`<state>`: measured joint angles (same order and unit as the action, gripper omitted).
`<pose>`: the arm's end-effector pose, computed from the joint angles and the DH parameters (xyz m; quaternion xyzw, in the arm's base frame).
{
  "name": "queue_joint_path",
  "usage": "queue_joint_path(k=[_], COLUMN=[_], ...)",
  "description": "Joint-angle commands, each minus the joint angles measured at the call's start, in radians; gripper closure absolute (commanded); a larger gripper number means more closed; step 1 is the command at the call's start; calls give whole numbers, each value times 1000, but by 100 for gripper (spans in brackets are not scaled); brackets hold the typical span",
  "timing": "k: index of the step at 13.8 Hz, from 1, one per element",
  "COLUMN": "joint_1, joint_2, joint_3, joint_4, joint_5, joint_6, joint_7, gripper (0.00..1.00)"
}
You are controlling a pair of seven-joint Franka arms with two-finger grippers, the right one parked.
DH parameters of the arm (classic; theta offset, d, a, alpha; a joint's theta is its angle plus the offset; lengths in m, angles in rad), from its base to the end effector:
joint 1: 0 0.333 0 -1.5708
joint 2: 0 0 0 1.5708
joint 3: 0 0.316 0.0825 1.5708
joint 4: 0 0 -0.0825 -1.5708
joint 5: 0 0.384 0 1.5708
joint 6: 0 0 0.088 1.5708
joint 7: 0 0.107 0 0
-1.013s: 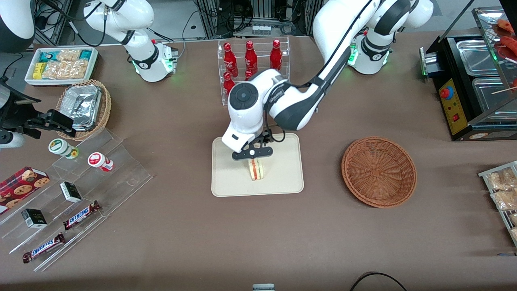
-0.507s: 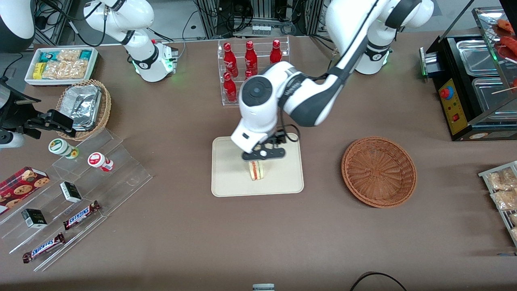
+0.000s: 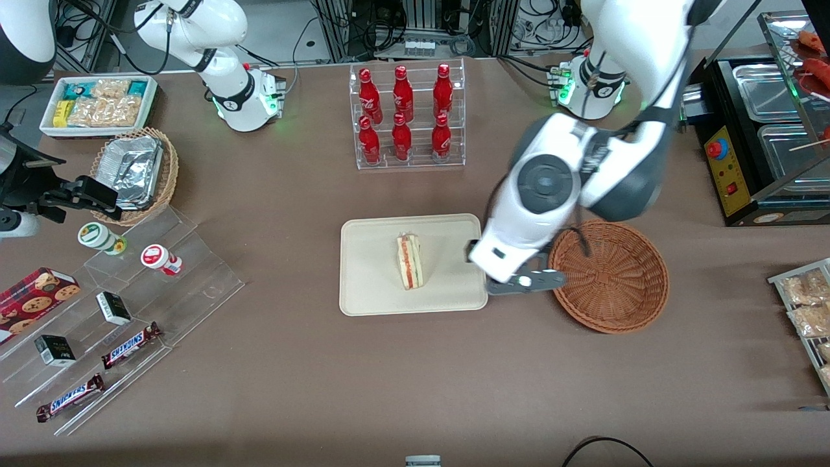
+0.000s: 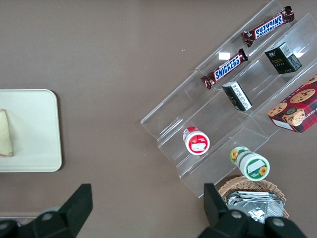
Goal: Place sandwich from basket to tray
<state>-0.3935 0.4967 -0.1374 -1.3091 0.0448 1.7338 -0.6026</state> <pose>0.6112 -0.3319 0.4516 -0.9986 -0.0385 0.0344 0.0089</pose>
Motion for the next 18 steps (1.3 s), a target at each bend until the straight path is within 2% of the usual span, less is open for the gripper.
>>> queue_joint_path(k=[1, 10, 18], joint_1=[82, 350, 435], joint_2=[-95, -225, -389], joint_3=[-10, -8, -13], joint_4=[-102, -182, -226], joint_5=[-14, -23, -13], joint_6=[-11, -106, -246], joint_7=[108, 502, 615], gripper=[0, 0, 0])
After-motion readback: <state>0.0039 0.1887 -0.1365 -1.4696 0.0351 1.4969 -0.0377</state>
